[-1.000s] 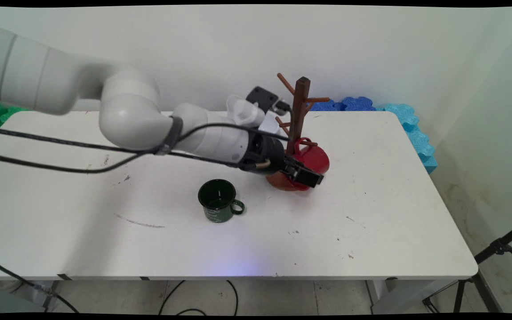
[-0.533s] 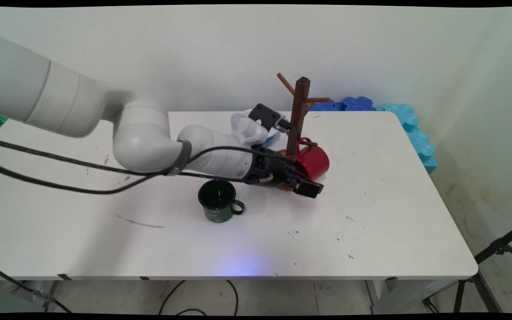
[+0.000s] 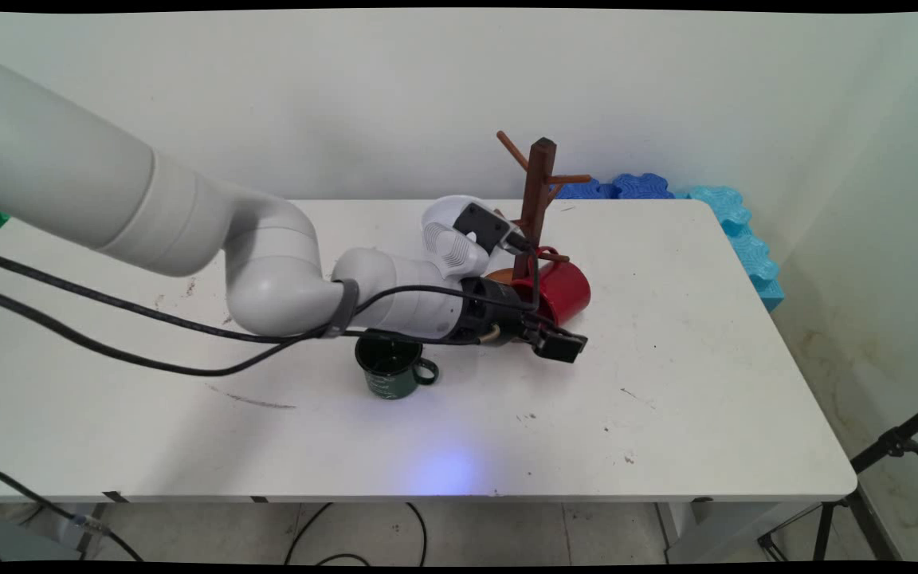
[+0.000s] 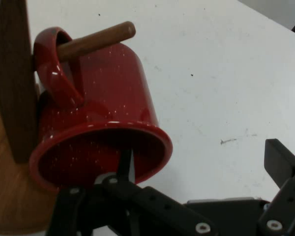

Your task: Pick up the red mug from the rack

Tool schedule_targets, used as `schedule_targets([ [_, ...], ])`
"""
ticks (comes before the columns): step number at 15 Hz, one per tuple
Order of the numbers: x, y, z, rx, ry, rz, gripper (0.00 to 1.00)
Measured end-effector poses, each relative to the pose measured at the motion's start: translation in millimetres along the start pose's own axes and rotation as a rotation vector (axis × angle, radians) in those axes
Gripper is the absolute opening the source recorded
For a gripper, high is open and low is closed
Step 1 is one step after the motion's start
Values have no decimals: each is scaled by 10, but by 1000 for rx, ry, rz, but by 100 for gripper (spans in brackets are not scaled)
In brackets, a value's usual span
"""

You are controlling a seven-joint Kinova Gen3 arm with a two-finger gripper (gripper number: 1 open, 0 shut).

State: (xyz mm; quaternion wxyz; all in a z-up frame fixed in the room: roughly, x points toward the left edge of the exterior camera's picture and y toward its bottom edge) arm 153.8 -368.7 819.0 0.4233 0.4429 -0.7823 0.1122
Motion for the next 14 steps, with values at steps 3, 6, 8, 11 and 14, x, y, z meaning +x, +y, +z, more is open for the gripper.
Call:
schedule_targets([
  [3, -29, -4, 81, 2, 18, 0, 100],
  [6, -51, -8, 158, 6, 30, -2, 100],
  [8, -62, -10, 203, 9, 37, -4, 100],
  [11, -68, -7, 275, 13, 46, -8, 100],
  [14, -73, -6, 353, 23, 49, -16, 100],
])
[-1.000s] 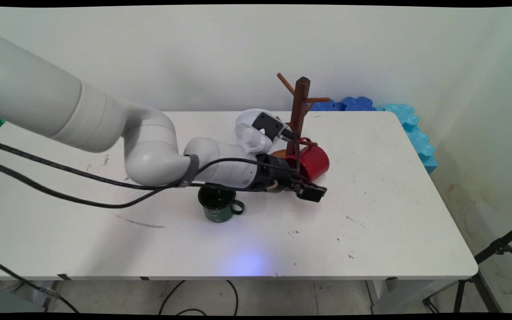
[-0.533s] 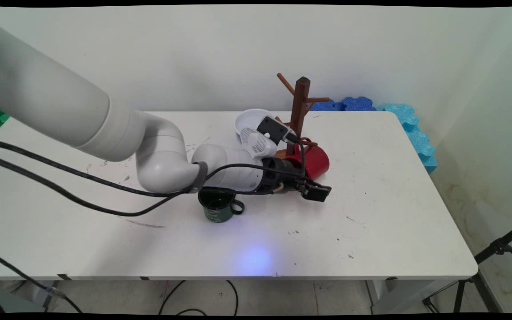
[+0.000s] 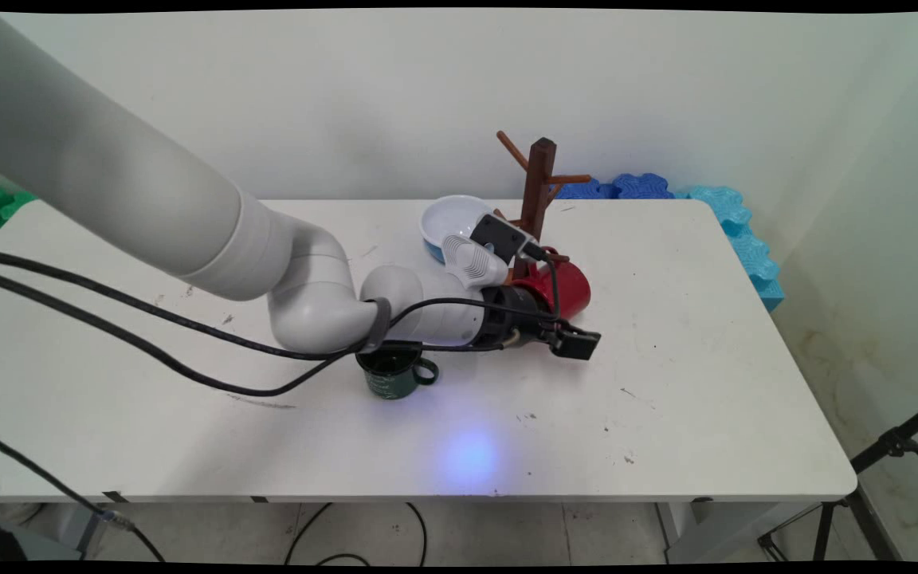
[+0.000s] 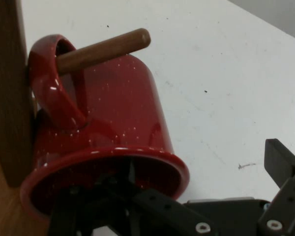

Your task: Pick up the red mug from the rack, then place the picked object on the table

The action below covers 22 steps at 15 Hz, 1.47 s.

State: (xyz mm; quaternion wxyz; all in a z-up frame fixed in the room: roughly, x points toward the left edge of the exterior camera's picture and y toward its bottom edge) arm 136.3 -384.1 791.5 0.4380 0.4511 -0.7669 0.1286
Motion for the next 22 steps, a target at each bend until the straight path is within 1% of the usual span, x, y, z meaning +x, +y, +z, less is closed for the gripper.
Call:
schedule_targets([
  [6, -18, 13, 134, 16, 12, -22, 100],
  [11, -45, 17, 201, 19, 27, -33, 100],
  [12, -47, 17, 210, 20, 31, -34, 0],
  [22, -21, 63, 198, 4, 62, -28, 0],
])
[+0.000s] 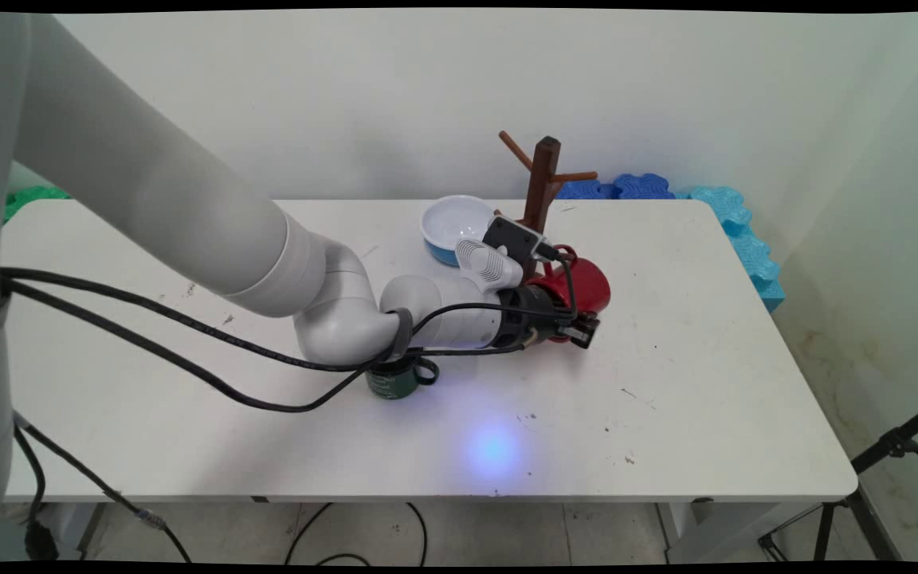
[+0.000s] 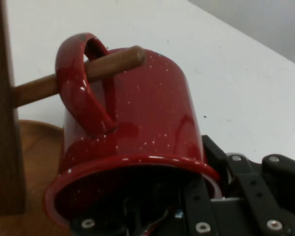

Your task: Place the picked object on the table

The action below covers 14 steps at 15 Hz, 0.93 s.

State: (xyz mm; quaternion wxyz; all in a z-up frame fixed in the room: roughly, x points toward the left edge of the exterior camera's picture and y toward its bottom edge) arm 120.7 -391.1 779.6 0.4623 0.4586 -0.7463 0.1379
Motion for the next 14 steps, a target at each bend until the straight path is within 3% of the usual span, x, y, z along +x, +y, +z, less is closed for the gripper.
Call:
schedule_targets([
  [6, 33, 55, -126, -23, 12, 9, 0],
  [14, 115, 238, -390, -88, 34, 32, 0],
])
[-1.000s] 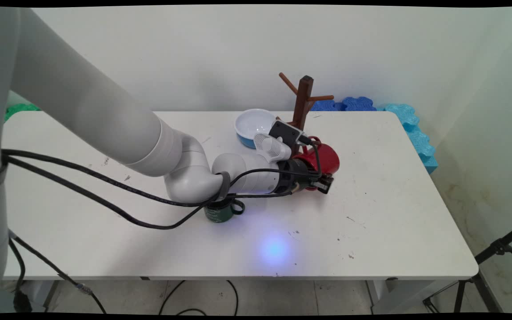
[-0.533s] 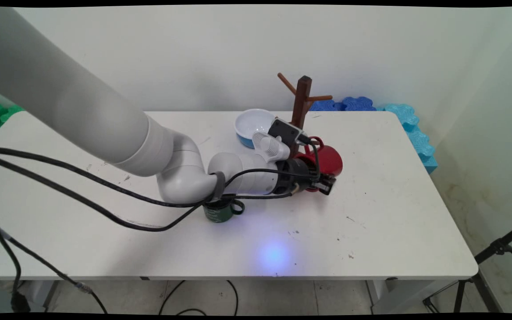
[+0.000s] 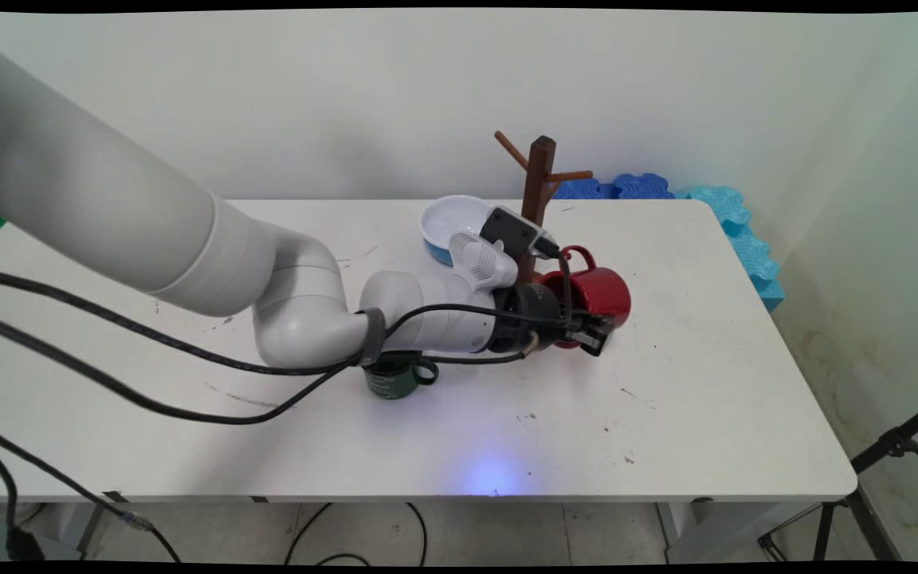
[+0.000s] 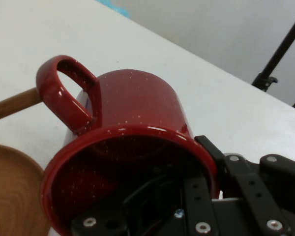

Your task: Place the picked object on the table

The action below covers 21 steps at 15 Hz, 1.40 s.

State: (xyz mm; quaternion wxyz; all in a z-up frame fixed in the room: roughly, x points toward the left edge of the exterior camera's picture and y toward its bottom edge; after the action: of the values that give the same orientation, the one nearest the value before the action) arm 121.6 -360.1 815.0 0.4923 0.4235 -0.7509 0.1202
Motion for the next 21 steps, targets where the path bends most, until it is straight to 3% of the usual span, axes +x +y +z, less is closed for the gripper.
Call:
schedule_targets([
  [7, 142, 149, -211, -47, 20, 27, 0],
  [15, 330, 130, -704, -61, -55, 112, 0],
  [21, 540, 38, -1156, -95, -63, 173, 0],
])
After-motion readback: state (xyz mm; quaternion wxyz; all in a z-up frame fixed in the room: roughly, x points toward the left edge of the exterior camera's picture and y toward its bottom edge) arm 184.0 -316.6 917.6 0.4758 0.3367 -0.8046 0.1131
